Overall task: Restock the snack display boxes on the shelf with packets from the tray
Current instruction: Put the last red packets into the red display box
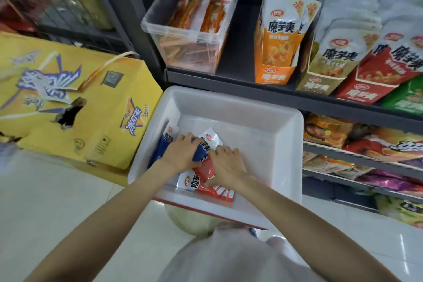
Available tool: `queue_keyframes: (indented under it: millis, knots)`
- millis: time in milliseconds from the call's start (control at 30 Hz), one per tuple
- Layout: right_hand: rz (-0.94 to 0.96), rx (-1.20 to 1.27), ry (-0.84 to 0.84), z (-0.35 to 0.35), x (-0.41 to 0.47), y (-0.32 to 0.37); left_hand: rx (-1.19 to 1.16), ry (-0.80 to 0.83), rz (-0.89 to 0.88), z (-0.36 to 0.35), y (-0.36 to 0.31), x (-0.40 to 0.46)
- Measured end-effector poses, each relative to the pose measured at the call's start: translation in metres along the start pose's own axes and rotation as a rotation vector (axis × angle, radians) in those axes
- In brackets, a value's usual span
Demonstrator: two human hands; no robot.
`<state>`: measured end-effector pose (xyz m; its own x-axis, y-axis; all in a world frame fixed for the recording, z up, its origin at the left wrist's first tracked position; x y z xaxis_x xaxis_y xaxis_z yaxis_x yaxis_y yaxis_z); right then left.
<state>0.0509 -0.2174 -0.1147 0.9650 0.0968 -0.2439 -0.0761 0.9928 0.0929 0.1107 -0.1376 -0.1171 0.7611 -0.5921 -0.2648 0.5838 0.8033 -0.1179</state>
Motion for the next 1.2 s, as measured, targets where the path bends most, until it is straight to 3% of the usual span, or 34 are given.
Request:
queue_keyframes:
  millis: [167, 300, 367, 433, 500, 567, 633, 700, 767, 900, 1033, 1200]
  knots:
    - [-0.01, -0.085, -0.047, 0.008, -0.008, -0.015, 0.021, -0.039, 0.003, 0.0, 0.003, 0.004]
    - [-0.097, -0.297, -0.082, 0.021, -0.014, -0.036, 0.006, -0.058, 0.02, 0.0, 0.001, 0.005]
    - [-0.095, -0.229, -0.083, 0.025, -0.015, -0.047, -0.07, -0.07, 0.044, 0.006, 0.001, 0.005]
    - [-0.118, -0.132, -0.089, 0.037, -0.018, -0.062, -0.26, -0.181, 0.104, 0.027, 0.004, 0.006]
    - [-0.298, 0.179, -0.264, 0.071, -0.029, -0.088, -0.511, -0.386, 0.182, 0.061, 0.006, 0.002]
    - [-0.514, 0.849, -0.375, 0.091, -0.05, -0.109, -0.832, -0.513, 0.252, 0.091, 0.0, -0.008]
    - [-0.564, 1.411, -0.401, 0.103, -0.063, -0.11, -1.113, -0.466, 0.235, 0.11, -0.024, -0.017]
    - [-0.531, 1.654, -0.42, 0.111, -0.071, -0.109, -1.33, -0.328, 0.172, 0.12, -0.057, -0.023]
    - [-0.494, 1.766, -0.466, 0.119, -0.076, -0.109, -1.371, -0.235, 0.105, 0.127, -0.086, -0.026]
    - [-0.482, 1.656, -0.614, 0.132, -0.09, -0.125, -1.264, -0.265, 0.026, 0.137, -0.118, -0.023]
    - [-0.595, 1.429, -0.849, 0.152, -0.121, -0.163, -1.145, -0.282, -0.038, 0.143, -0.141, -0.015]
    - [-0.642, 1.275, -0.931, 0.174, -0.163, -0.209, -0.86, -0.379, -0.231, 0.173, -0.194, 0.001]
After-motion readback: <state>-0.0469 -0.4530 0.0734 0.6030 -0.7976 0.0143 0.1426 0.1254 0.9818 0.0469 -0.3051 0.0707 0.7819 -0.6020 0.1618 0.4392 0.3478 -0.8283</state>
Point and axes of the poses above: each hand's wrist, its own x-axis towards the middle knuckle, its own z-axis out of the back of the hand, y = z × x, the point moved 9 cm from there along x, towards the middle knuckle, and after that the axes turned 11 degrees about -y, right-handed, at the moved point
